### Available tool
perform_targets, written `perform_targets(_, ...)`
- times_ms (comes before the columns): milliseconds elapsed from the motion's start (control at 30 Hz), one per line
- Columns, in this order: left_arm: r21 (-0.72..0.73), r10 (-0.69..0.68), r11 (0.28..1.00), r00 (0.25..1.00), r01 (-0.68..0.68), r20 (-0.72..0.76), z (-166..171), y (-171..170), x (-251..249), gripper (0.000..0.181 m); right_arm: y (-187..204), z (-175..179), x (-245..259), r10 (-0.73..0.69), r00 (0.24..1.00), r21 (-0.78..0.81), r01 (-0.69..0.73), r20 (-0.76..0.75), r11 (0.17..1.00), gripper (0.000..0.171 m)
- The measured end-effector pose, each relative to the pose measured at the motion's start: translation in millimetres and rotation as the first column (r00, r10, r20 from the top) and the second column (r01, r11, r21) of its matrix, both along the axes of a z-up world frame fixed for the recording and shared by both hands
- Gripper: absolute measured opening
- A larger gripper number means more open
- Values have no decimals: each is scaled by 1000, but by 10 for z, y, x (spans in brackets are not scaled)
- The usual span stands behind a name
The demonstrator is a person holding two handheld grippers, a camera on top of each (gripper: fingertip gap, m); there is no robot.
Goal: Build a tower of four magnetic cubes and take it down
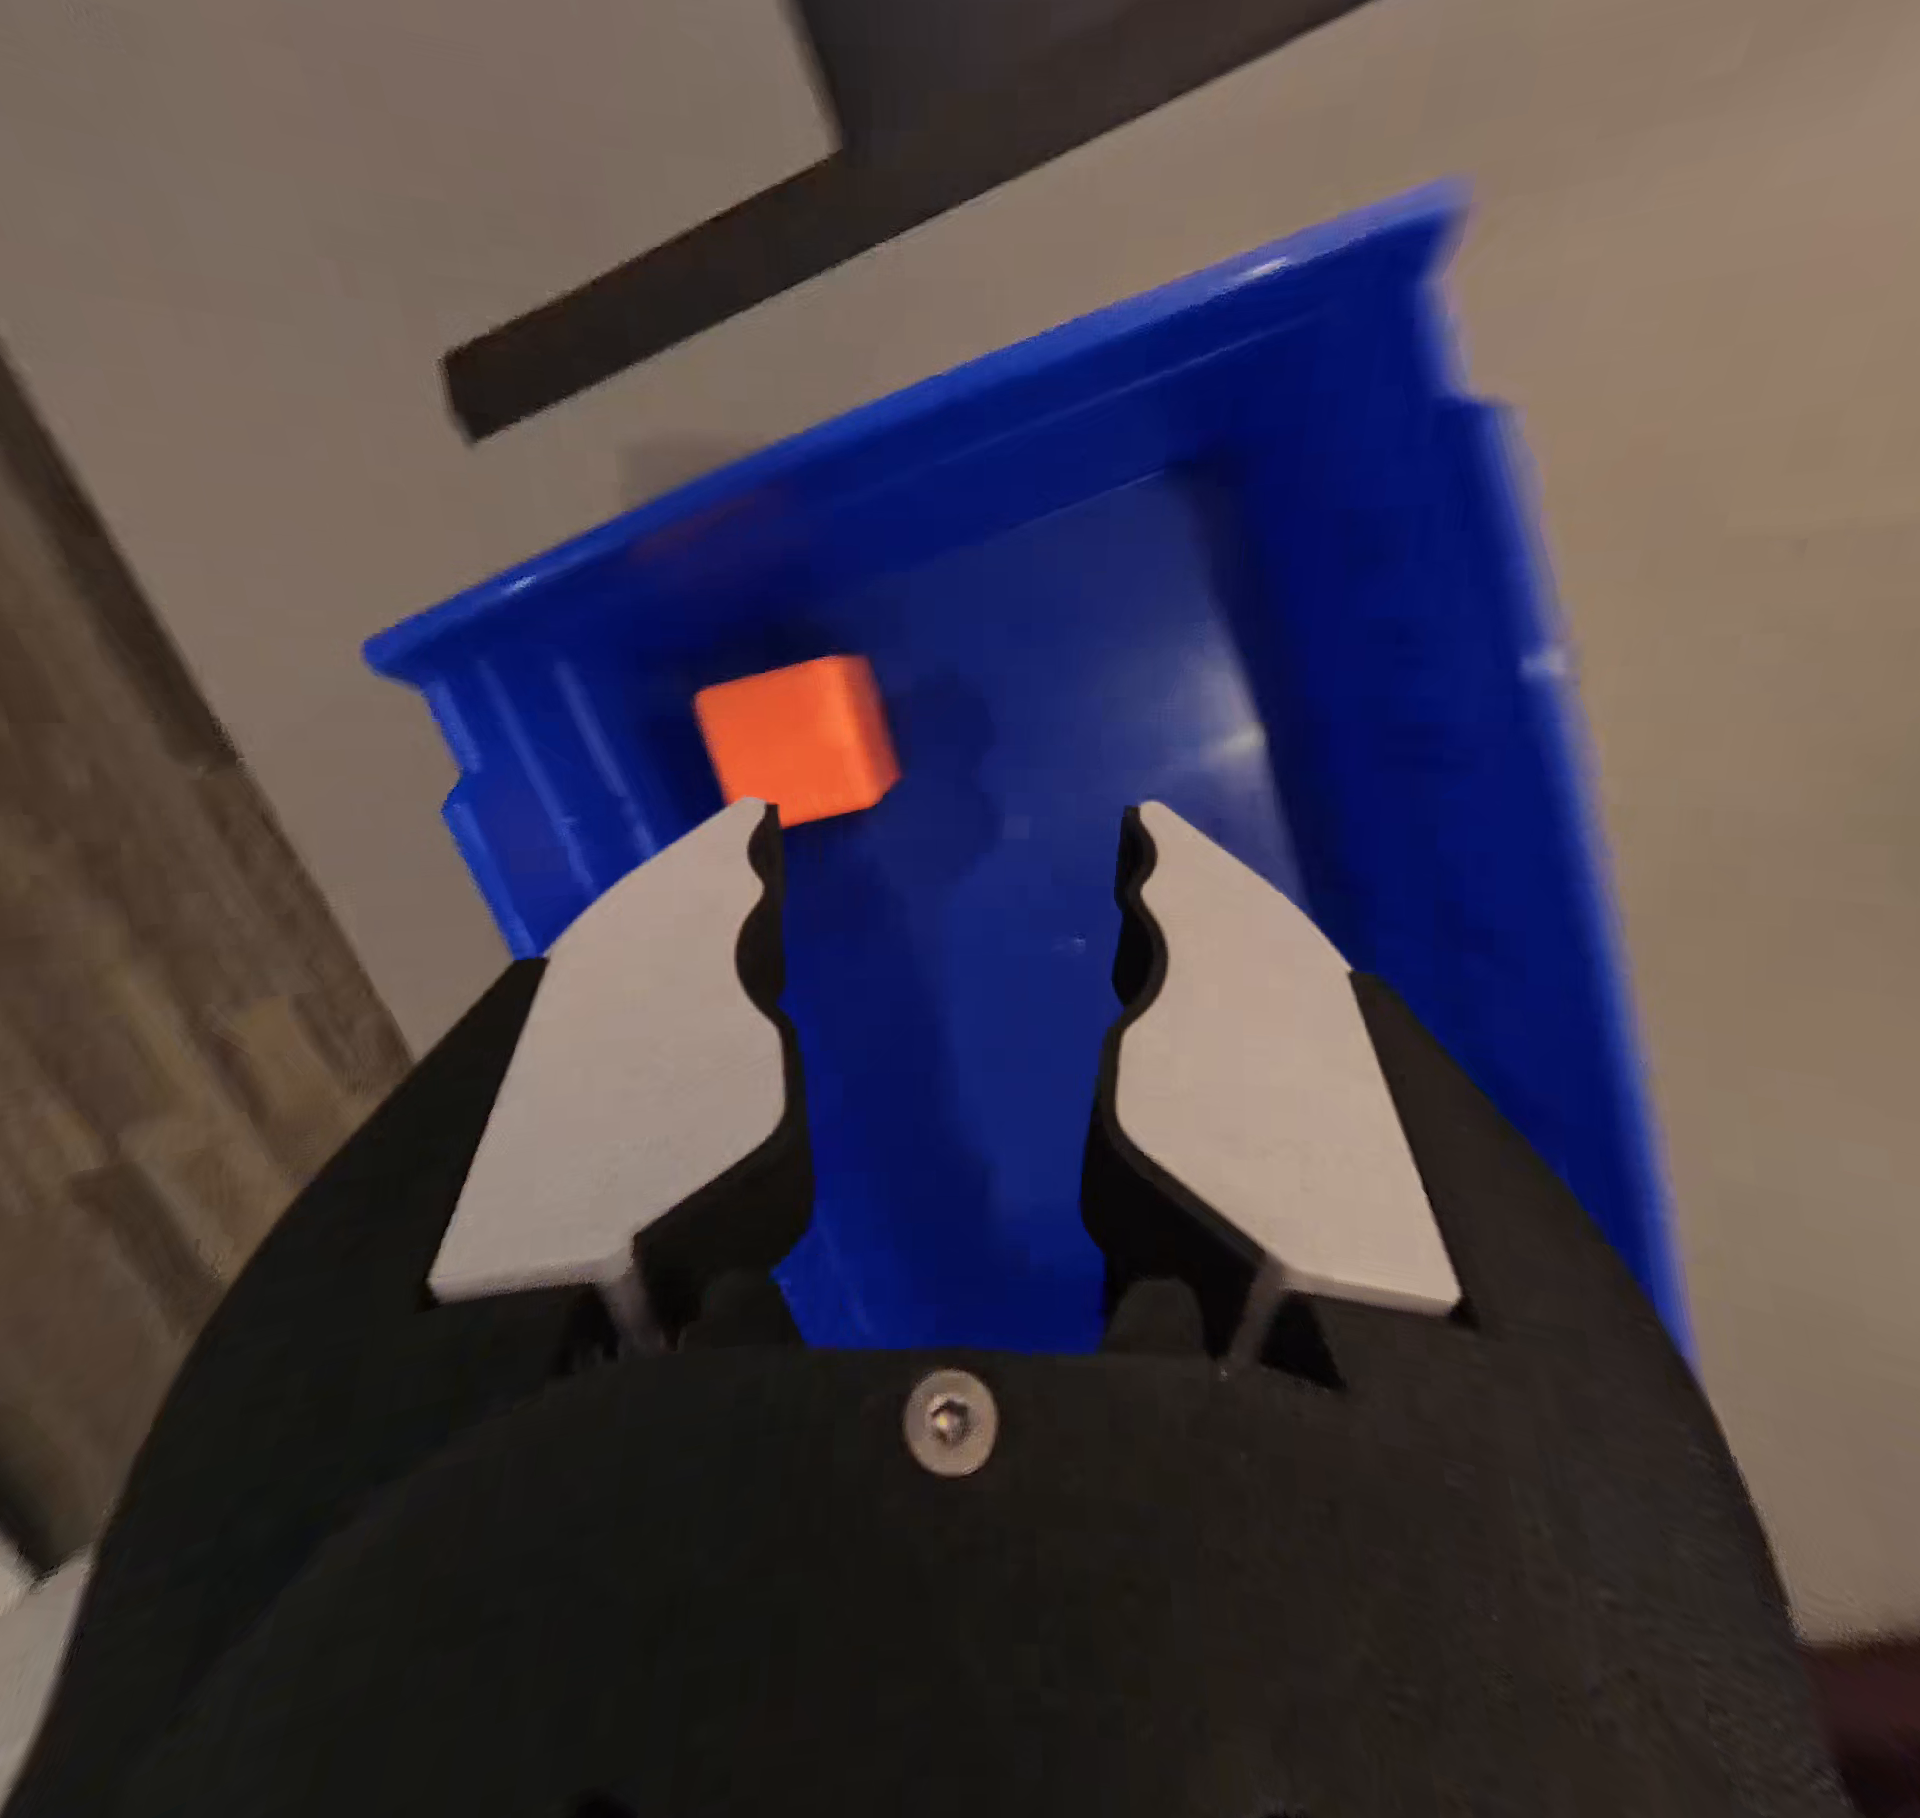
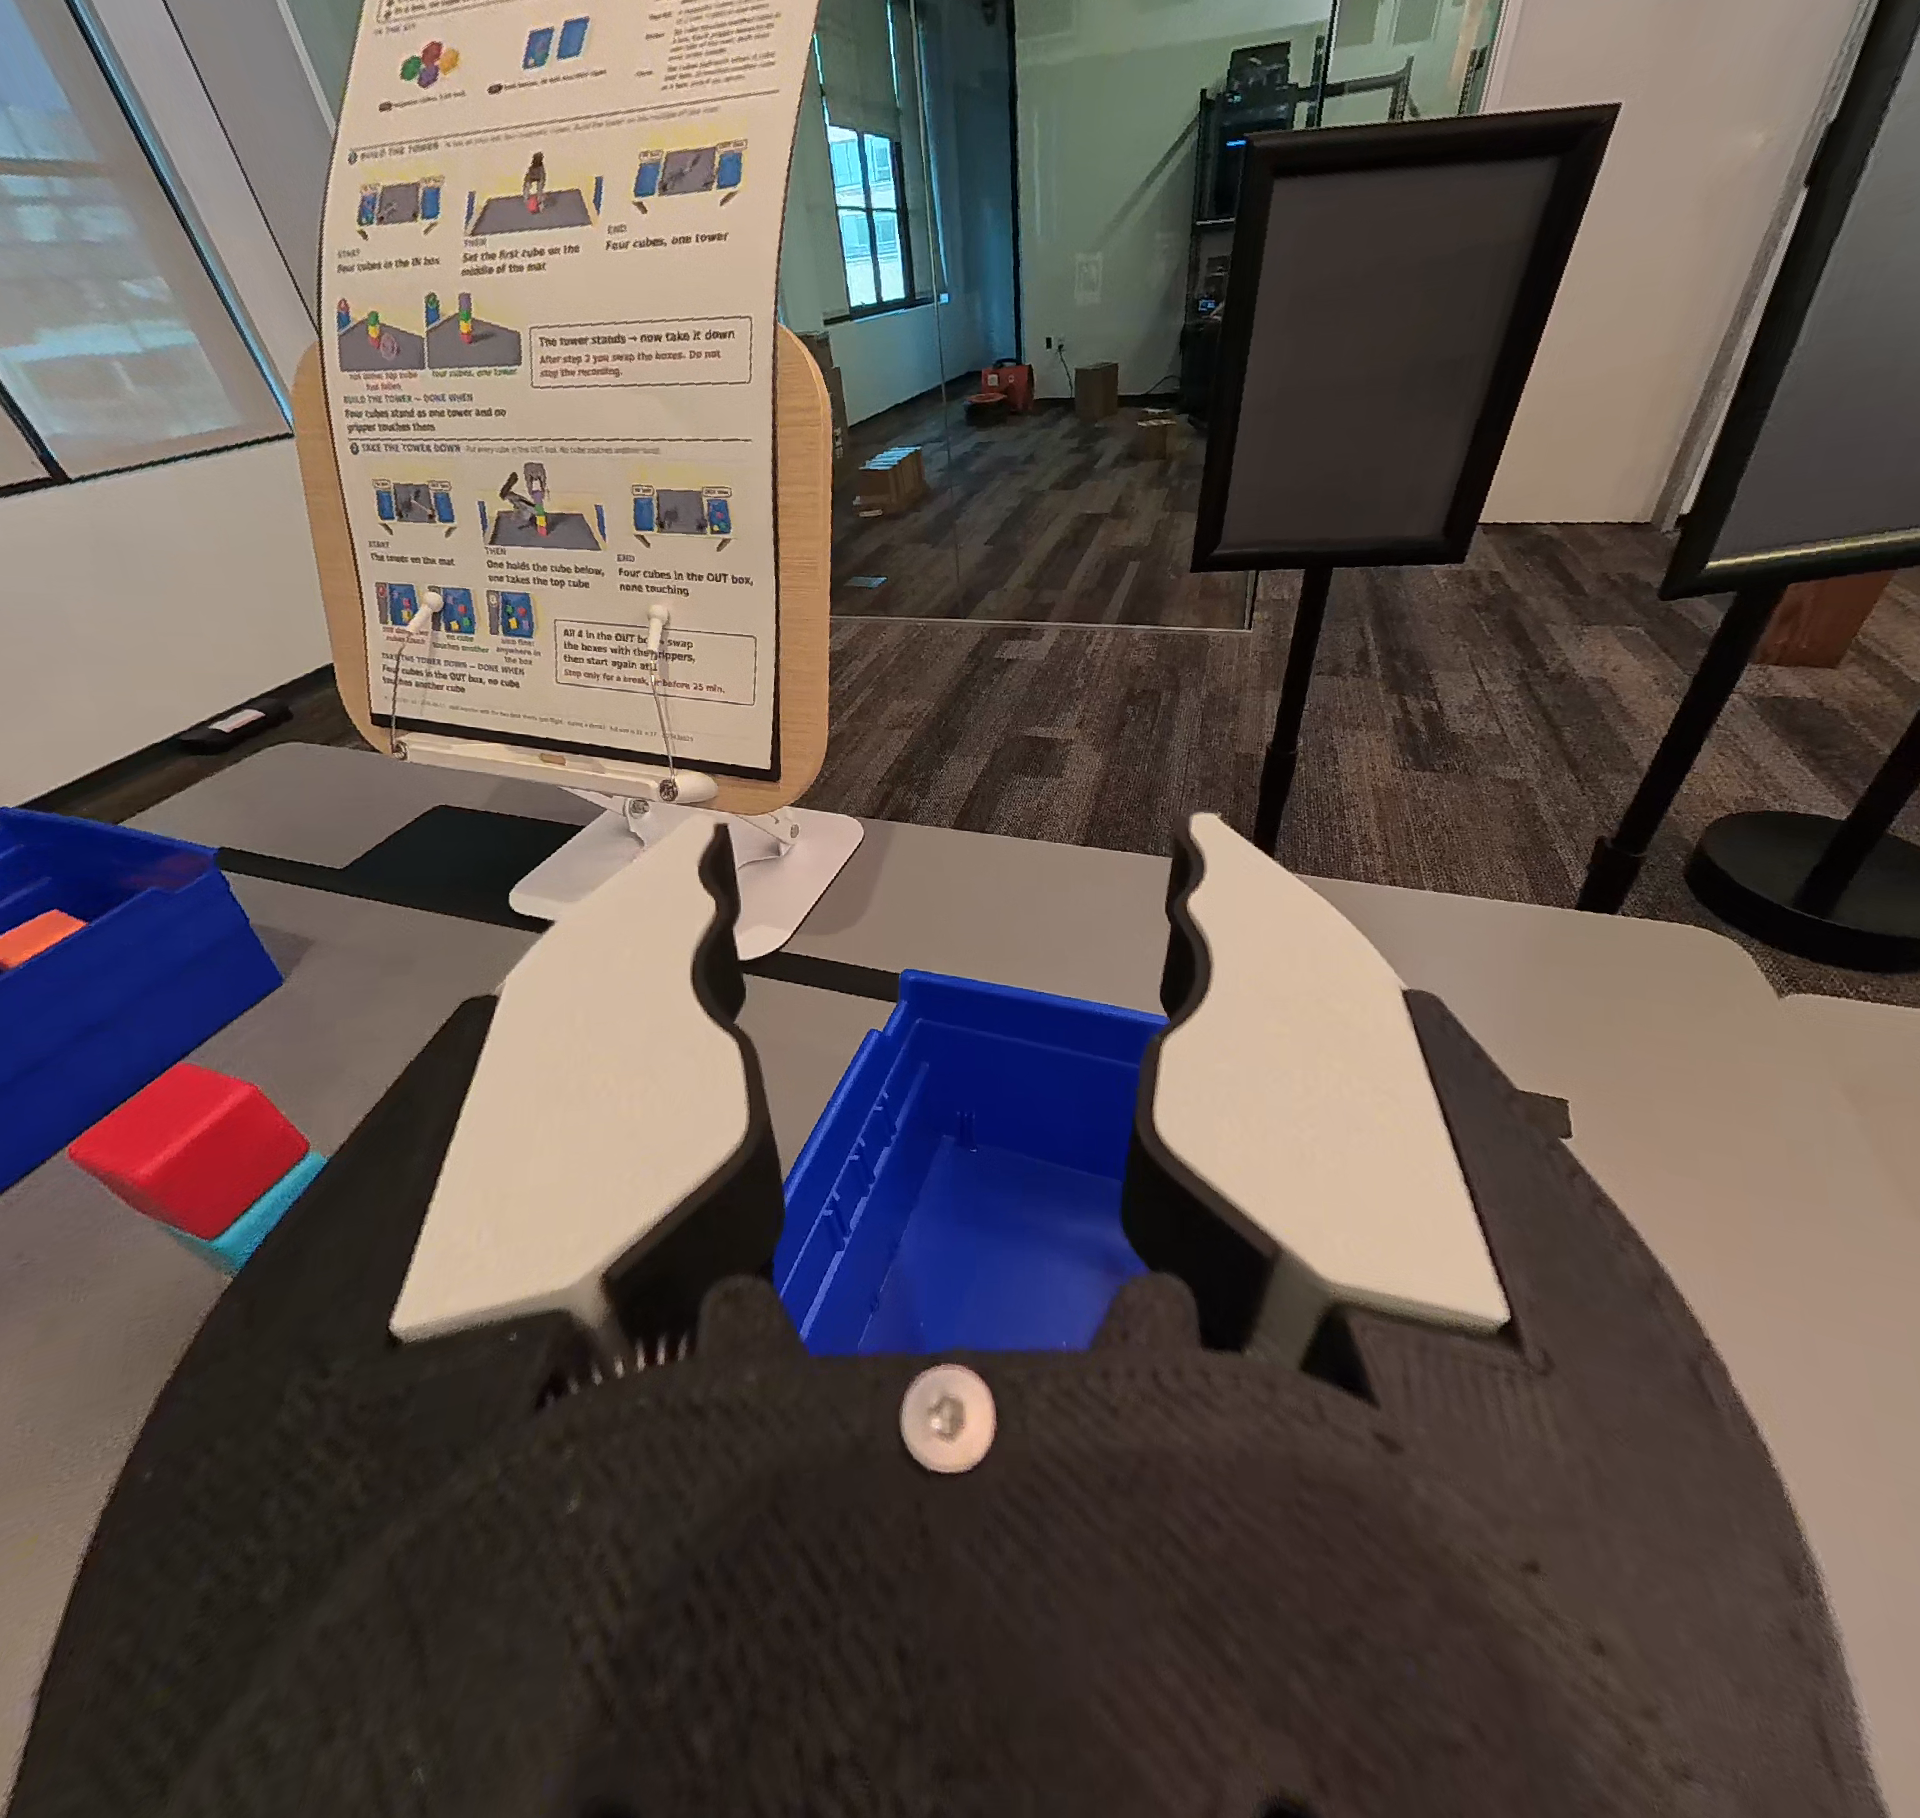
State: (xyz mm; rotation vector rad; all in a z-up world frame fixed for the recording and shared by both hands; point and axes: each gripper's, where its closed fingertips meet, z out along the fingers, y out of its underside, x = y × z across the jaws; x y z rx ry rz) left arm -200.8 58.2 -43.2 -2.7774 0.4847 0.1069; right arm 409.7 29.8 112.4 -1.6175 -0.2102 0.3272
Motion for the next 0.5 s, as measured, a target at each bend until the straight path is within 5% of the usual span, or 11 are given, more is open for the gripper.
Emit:
perform_targets(300,-28,186,980,959,-196,-216,-518,172,-514,71,28,-54,42,-9,1000,-16,9,0,1000,80)
perform_targets(500,-61,220,970,960,-234,-172,-698,220,-506,67,34,-58,36,-8,1000,-17,8,5,1000,80)
